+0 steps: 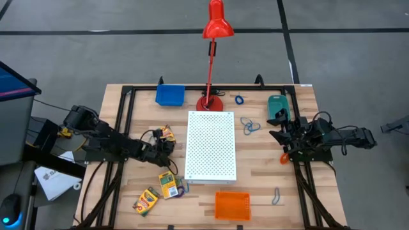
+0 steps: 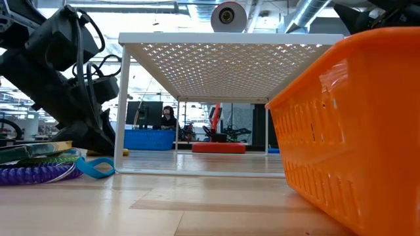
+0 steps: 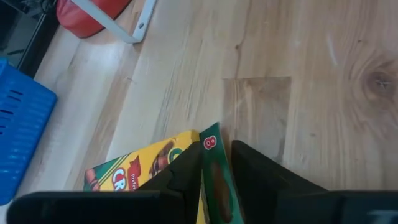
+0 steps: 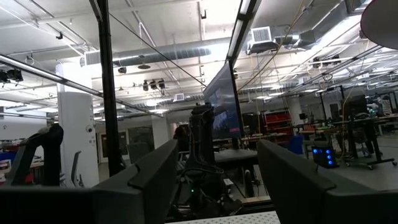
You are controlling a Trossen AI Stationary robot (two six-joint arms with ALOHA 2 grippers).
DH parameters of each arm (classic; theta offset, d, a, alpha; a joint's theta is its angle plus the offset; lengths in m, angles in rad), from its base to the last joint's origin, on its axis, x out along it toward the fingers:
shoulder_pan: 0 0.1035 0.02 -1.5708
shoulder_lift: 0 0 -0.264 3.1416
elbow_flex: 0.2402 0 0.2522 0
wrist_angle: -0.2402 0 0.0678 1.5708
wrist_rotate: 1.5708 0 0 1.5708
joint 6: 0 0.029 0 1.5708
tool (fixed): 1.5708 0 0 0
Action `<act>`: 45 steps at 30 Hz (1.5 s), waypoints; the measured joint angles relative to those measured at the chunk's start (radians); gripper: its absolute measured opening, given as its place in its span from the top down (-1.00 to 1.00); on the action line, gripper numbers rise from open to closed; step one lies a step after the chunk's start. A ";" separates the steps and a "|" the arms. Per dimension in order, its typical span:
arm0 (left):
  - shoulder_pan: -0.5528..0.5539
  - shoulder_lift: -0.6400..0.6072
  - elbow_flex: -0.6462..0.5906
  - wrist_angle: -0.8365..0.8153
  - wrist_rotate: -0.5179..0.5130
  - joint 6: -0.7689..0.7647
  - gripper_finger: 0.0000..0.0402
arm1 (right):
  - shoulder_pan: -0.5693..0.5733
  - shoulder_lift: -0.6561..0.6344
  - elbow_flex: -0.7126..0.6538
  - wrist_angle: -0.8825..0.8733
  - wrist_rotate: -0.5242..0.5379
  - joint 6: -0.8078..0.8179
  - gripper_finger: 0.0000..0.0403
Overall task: Pick & Place Office Desk Supplies
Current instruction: Put the yellow crayon box into the green bin
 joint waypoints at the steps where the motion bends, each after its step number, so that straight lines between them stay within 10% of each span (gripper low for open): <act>1: 0.000 0.000 0.000 -0.001 0.003 0.000 0.62 | 0.000 0.000 0.000 0.000 0.000 0.000 -0.08; 9: 0.001 0.000 -0.001 -0.010 0.016 -0.014 0.96 | 0.000 0.000 0.000 0.000 0.000 0.000 -0.08; 23: -0.003 -0.016 -0.004 -0.008 -0.011 -0.038 1.00 | 0.000 0.000 0.000 0.000 0.000 0.001 -0.08; 45: -0.028 -0.399 -0.004 -0.105 -0.054 0.033 1.00 | 0.000 0.000 0.000 -0.003 0.000 0.001 -0.08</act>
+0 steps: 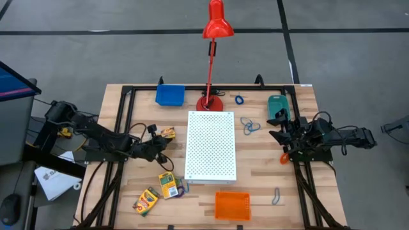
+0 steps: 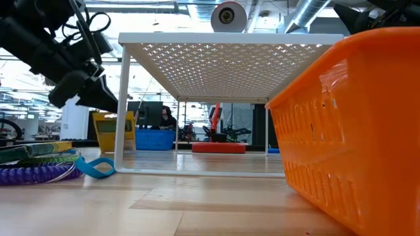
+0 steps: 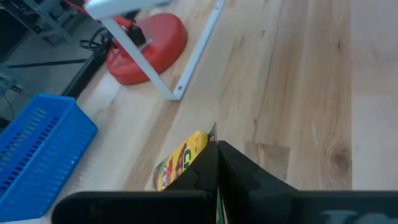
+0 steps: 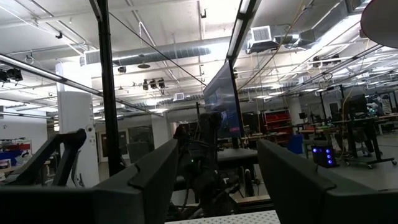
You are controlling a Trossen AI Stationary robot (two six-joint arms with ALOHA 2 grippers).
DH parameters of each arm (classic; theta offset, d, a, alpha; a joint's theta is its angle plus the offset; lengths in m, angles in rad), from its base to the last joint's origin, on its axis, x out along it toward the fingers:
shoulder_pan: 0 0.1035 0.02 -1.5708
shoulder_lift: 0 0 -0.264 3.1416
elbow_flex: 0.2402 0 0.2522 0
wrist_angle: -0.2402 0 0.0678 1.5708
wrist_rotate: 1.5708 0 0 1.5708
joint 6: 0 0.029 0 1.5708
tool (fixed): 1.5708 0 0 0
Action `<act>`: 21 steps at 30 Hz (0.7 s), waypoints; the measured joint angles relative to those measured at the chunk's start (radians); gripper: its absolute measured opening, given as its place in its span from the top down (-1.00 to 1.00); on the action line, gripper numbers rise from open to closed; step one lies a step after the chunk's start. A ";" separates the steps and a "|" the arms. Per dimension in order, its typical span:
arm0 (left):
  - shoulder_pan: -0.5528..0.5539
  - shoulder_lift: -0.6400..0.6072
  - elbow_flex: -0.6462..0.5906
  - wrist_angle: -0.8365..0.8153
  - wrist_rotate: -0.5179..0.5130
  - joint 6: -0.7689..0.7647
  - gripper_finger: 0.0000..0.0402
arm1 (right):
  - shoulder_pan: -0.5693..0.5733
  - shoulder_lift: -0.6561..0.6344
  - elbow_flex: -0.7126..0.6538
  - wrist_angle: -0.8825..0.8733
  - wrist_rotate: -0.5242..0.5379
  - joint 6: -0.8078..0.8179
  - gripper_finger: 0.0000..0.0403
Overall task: Pick & Place Office Desk Supplies
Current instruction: Put the yellow crayon box into the green bin
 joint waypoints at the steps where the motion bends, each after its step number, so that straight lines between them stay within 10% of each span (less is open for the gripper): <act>1: 0.000 -0.008 0.000 -0.003 -0.009 0.003 1.00 | 0.000 0.000 0.000 0.000 0.000 0.000 -0.08; 21: -0.038 -0.163 0.001 -0.020 -0.256 0.147 1.00 | 0.000 0.000 0.000 -0.013 0.000 0.000 -0.08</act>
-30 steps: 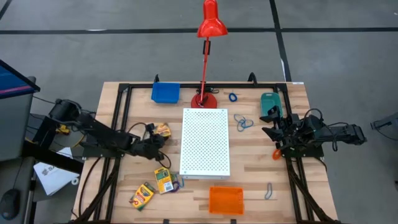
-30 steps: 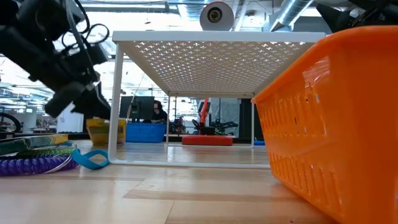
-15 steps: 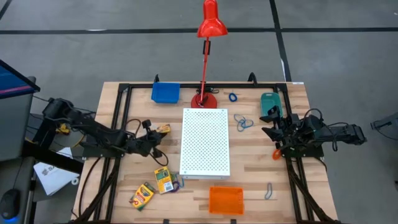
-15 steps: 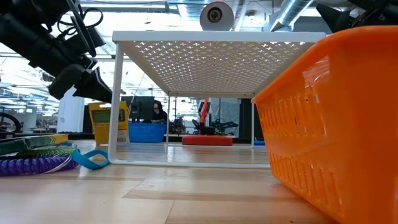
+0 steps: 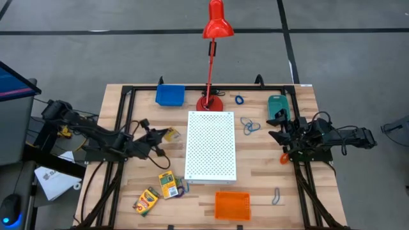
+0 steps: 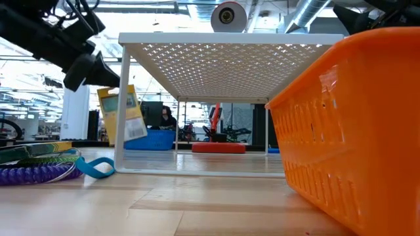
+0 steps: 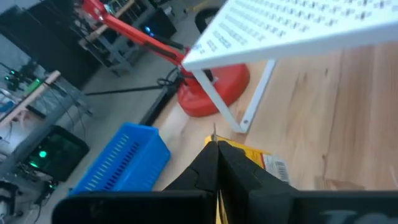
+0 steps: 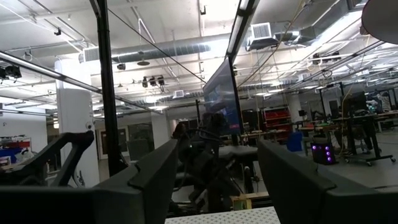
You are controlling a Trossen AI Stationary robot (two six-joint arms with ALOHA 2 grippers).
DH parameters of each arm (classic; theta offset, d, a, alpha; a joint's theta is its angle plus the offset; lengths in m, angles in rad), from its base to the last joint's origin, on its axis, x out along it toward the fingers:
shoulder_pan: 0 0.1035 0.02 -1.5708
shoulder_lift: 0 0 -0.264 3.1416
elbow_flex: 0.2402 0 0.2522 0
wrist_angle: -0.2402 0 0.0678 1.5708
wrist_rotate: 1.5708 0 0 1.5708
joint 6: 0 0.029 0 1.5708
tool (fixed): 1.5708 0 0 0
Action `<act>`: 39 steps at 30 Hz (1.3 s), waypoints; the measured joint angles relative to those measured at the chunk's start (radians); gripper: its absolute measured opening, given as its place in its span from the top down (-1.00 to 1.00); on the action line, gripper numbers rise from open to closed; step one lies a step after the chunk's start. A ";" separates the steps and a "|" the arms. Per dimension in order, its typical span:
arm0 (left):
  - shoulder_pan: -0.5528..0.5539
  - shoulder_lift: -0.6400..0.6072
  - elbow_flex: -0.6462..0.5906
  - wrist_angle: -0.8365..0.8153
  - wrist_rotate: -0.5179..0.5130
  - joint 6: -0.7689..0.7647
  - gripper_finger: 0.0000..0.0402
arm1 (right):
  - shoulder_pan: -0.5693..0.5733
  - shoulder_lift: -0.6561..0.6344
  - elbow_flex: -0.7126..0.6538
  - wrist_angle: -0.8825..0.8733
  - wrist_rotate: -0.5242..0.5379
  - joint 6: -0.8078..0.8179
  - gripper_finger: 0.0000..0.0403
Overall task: Pick & Place Office Desk Supplies
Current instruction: Put the yellow crayon box into the green bin
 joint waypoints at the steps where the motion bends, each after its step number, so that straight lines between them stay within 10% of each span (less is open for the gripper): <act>1: -0.002 -0.009 0.000 -0.001 -0.005 0.005 1.00 | 0.000 0.000 0.000 0.000 0.000 0.000 -0.08; 39: -0.023 -0.018 0.327 0.204 -0.005 0.724 1.00 | 0.003 0.002 0.023 -0.046 -0.036 -0.044 -0.08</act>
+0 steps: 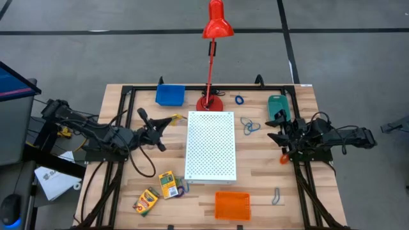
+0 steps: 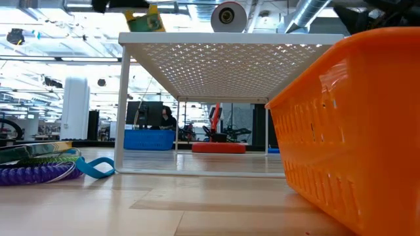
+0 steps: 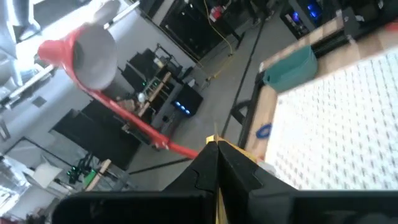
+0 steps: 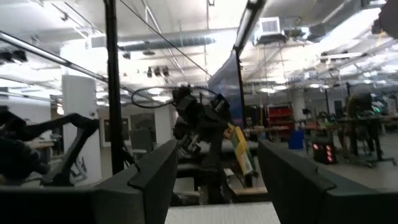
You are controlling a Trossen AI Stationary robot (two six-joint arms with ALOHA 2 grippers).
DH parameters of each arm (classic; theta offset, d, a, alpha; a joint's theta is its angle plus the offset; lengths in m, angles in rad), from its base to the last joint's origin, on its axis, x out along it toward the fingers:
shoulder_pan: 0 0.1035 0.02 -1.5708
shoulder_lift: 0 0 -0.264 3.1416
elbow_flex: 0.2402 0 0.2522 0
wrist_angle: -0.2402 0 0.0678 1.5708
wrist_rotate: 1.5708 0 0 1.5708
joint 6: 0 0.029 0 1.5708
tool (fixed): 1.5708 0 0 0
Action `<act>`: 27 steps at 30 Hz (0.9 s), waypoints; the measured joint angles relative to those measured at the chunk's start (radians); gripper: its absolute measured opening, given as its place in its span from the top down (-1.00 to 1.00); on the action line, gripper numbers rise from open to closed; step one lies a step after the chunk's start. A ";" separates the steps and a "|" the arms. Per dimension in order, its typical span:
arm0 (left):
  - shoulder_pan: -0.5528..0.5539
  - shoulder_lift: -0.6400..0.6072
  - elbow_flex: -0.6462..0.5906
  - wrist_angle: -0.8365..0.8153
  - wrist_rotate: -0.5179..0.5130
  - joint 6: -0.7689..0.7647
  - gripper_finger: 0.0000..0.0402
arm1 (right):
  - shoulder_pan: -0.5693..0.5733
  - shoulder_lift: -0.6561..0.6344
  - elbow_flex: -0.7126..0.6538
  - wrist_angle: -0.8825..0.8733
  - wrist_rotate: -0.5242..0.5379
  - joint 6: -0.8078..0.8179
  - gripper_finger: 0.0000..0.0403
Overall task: Pick & Place Office Desk Supplies
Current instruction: Put the yellow crayon box into the green bin
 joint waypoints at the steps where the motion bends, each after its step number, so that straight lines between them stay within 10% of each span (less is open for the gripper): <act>1: 0.000 0.011 0.014 0.009 0.009 0.023 1.00 | 0.003 0.006 0.010 0.004 -0.012 0.000 -0.08; 27: 0.012 0.305 0.313 0.132 0.247 0.228 1.00 | 0.022 0.787 0.542 -0.117 -0.017 -0.281 -0.26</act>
